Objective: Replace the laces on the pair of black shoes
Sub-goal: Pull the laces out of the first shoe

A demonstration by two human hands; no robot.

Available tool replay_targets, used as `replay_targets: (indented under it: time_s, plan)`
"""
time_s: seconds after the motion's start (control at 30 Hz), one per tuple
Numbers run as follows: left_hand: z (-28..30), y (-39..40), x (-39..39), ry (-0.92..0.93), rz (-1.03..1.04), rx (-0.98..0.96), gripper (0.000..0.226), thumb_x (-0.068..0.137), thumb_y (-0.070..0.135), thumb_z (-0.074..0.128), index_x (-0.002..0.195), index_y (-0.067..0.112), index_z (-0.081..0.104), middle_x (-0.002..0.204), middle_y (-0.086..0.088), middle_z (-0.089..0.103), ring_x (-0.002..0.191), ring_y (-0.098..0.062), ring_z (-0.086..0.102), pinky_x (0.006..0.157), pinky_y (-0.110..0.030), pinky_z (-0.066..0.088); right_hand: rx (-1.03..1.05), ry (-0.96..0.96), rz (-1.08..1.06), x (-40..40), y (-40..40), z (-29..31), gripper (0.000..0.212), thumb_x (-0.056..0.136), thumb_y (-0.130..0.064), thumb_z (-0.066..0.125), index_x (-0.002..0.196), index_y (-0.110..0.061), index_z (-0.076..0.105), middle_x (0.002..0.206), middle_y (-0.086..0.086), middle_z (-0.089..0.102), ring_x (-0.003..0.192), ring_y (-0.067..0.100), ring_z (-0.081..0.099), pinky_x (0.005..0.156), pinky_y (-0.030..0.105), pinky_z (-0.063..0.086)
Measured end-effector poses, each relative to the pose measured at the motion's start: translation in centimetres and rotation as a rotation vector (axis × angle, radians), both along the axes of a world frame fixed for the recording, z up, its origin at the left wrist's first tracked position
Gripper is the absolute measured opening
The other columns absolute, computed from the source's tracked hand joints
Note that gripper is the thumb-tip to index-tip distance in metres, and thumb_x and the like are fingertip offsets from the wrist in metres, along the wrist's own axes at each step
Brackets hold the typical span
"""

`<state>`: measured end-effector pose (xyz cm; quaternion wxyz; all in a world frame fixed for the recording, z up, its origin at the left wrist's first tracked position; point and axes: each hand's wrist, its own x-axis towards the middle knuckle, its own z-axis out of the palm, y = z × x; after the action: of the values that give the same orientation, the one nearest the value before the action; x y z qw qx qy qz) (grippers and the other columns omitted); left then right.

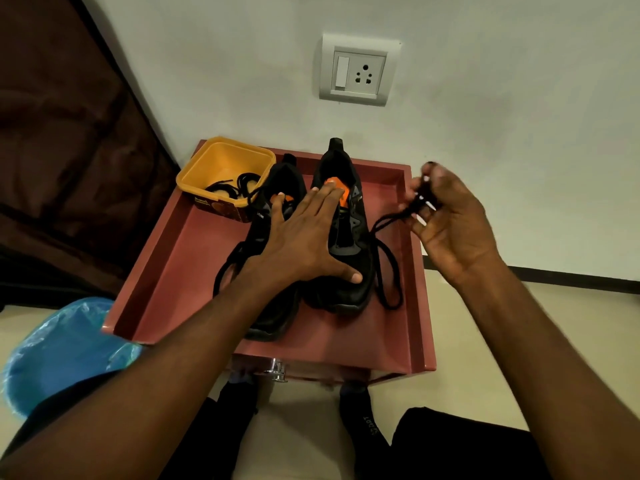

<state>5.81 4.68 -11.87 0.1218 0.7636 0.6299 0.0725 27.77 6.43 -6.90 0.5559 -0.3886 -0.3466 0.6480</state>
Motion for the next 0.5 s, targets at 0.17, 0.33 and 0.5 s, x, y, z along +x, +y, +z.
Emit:
replay_targets:
  time_s: [0.17, 0.33, 0.5]
  plan:
    - [0.0, 0.1, -0.6, 0.016, 0.006, 0.016, 0.148, 0.051, 0.097, 0.063, 0.163, 0.031, -0.007, 0.172, 0.011, -0.011, 0.160, -0.016, -0.004, 0.119, -0.065, -0.014, 0.227, -1.155, 0.120, -1.9, -1.1, -2.8, 0.028, 0.088, -0.027, 0.081, 0.116, -0.021, 0.078, 0.099, -0.017, 0.071, 0.086, -0.002, 0.067, 0.078, 0.012, 0.049]
    - [-0.2, 0.2, -1.0, 0.010, 0.014, 0.033, 0.146, 0.050, 0.099, 0.060, 0.163, 0.034, -0.008, 0.172, 0.013, -0.010, 0.160, -0.016, -0.004, 0.119, -0.068, -0.011, 0.249, -1.366, 0.216, -2.4, -0.9, -4.5, 0.028, 0.084, -0.033, 0.084, 0.110, -0.021, 0.078, 0.101, -0.009, 0.074, 0.090, 0.006, 0.066, 0.072, 0.015, 0.046]
    - [-0.2, 0.1, -0.8, -0.011, 0.013, 0.013, 0.147, 0.049, 0.095, 0.066, 0.163, 0.035, -0.006, 0.172, 0.014, -0.009, 0.160, -0.015, -0.003, 0.120, -0.067, -0.012, 0.263, -1.351, 0.198, -2.4, -0.5, -4.1, 0.016, 0.086, -0.025, 0.082, 0.101, -0.021, 0.081, 0.096, -0.013, 0.068, 0.092, 0.006, 0.063, 0.076, 0.018, 0.046]
